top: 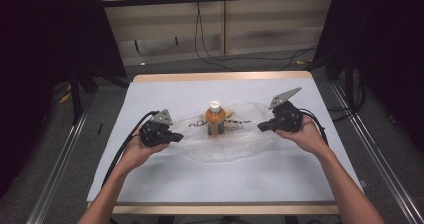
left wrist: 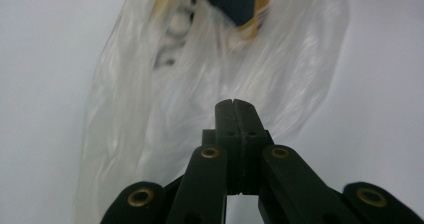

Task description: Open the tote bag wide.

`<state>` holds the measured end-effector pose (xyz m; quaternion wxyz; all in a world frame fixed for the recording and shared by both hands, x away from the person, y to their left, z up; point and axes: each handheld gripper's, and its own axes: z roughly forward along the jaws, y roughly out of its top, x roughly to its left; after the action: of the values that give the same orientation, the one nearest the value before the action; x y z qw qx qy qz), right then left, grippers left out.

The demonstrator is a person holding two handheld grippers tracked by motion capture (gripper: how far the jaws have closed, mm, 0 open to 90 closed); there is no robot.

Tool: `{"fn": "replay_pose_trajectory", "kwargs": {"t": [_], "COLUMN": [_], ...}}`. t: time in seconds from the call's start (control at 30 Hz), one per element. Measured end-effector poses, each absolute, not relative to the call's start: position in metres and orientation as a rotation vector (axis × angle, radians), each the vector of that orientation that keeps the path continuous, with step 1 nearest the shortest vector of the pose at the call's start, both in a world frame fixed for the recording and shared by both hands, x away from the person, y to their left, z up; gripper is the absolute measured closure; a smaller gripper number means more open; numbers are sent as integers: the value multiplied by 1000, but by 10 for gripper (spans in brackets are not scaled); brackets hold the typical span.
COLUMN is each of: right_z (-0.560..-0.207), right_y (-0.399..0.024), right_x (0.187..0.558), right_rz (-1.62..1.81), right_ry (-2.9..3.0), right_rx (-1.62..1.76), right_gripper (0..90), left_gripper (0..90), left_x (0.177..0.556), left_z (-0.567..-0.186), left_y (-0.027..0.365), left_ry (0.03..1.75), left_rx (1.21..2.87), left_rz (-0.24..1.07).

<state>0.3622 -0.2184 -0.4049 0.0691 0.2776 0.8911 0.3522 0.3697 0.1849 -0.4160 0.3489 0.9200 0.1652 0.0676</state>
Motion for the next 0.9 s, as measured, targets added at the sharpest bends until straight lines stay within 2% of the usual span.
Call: {"fn": "replay_pose_trajectory", "kwargs": {"t": [0.27,0.37,0.53,0.9], "right_z": [-387,-387,-407,-440], "right_y": [-178,-166,-134,-100], "right_x": [383,393,421,459], "right_rz": [1056,1027,878,639], "right_ry": [2724,2752,2883,2974], "right_rx": [789,814,841,934], "right_gripper": [900,900,900,900], "left_gripper": [900,900,900,900], "left_x": [364,366,376,372], "left_z": [-412,-417,-428,-454], "left_y": [157,146,124,100], "left_ry": [417,470,545,499], "left_rx": [2287,2241,2278,2413], "left_rz": [87,59,89,48]}}
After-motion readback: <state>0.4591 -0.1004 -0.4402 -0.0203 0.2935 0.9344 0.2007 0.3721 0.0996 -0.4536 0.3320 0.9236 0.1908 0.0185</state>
